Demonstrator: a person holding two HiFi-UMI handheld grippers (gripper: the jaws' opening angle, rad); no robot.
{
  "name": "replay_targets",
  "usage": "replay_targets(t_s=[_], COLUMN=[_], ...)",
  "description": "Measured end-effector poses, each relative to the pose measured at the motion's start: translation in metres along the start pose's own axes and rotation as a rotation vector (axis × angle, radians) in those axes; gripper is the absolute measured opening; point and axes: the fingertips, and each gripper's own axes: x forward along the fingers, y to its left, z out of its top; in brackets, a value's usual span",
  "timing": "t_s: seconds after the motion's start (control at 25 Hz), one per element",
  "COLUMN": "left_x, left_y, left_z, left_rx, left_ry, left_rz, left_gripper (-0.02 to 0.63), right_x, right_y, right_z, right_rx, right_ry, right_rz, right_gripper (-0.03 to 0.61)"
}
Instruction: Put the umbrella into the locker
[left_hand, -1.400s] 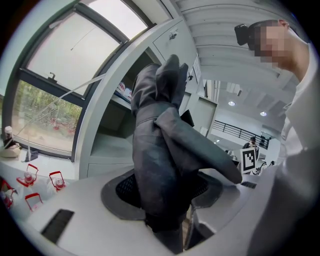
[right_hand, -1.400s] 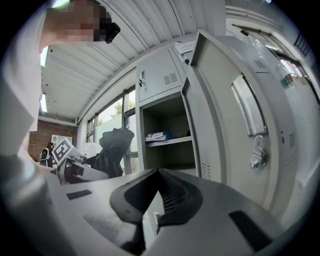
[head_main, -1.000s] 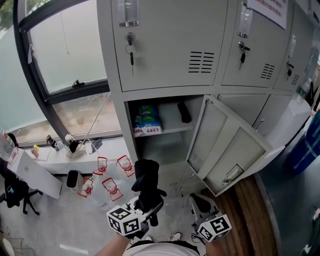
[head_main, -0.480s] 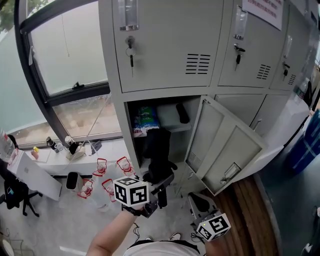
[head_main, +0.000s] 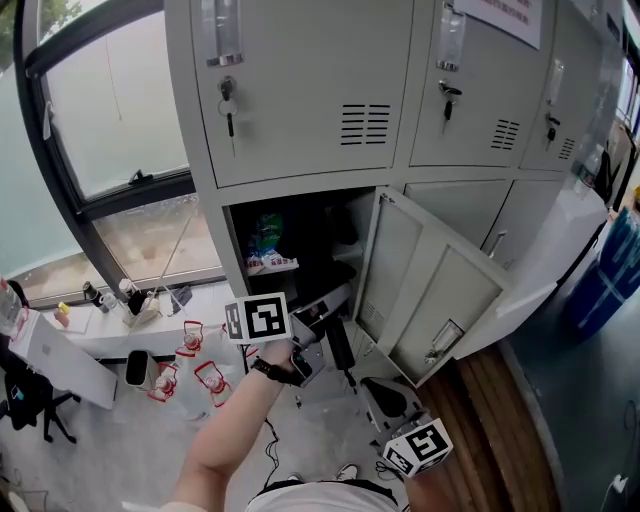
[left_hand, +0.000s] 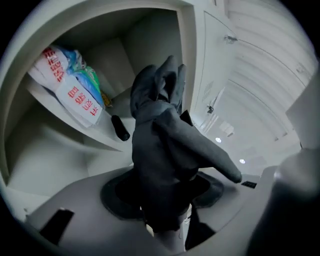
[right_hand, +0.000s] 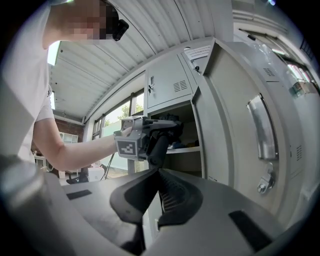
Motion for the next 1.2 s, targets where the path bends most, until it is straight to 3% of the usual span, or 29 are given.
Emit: replay_targets(t_s=[0.4, 0.8, 1.2], left_x=[0.02, 0.032, 0.037], left_y=[0.012, 0.013, 0.033], left_z=[0.0, -0.005, 0.004], left_rx=[-0.202, -0.268, -0.32], left_ry=[0.025, 0.064, 0.024], left_rz=[-0.063, -0.097, -0.083], left_gripper=[0.224, 0.227, 0.236], right_x=[0.019, 0.03, 0.043], right_y=[0.008, -0.003, -0.009], right_z=[0.015, 0.022, 0.031], right_rx=[-0.017, -0.048, -0.057], right_ry=[-0.023, -0.029, -0.06], right_rz=[0.062, 0.091, 0.151], right_gripper=[0.018, 0.017, 0.017])
